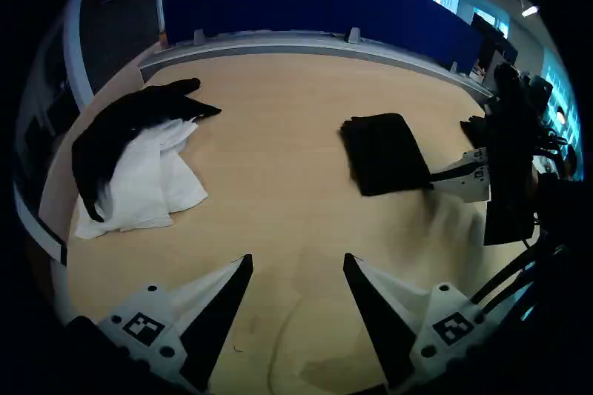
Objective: Fold towel
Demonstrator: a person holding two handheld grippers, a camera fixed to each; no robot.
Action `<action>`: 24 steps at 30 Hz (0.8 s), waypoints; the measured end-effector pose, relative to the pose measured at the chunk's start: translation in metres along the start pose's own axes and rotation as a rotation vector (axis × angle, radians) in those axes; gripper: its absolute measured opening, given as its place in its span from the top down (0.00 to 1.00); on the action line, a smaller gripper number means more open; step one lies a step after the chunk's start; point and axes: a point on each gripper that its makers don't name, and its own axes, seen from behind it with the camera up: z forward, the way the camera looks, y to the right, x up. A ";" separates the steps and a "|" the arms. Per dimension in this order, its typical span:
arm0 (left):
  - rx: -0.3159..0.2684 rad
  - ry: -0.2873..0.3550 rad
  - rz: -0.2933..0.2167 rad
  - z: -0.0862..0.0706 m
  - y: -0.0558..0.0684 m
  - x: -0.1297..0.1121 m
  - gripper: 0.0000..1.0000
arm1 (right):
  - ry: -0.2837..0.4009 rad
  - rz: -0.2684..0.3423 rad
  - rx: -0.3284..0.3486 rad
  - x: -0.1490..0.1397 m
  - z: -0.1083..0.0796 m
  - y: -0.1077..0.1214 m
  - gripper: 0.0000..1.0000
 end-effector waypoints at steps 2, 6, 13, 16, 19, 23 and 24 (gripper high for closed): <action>0.000 0.000 0.000 0.000 0.000 0.000 0.09 | 0.002 0.002 0.001 0.000 0.000 0.000 0.84; 0.000 0.001 0.000 -0.001 0.001 0.001 0.09 | 0.005 0.004 0.002 0.001 0.001 -0.001 0.84; -0.001 0.001 -0.002 -0.002 0.002 0.001 0.09 | 0.012 0.016 0.006 0.001 0.001 -0.003 0.85; -0.001 0.002 -0.002 -0.003 0.002 0.001 0.09 | 0.012 0.016 0.007 0.001 0.000 -0.003 0.85; -0.002 0.002 -0.003 -0.003 0.002 0.001 0.09 | 0.014 0.017 0.009 0.001 0.000 -0.004 0.86; -0.002 0.002 -0.003 -0.004 0.003 0.001 0.09 | 0.017 0.020 0.014 0.001 0.000 -0.005 0.86; -0.002 0.002 -0.003 -0.005 0.003 0.001 0.09 | 0.017 0.021 0.016 0.001 0.000 -0.006 0.86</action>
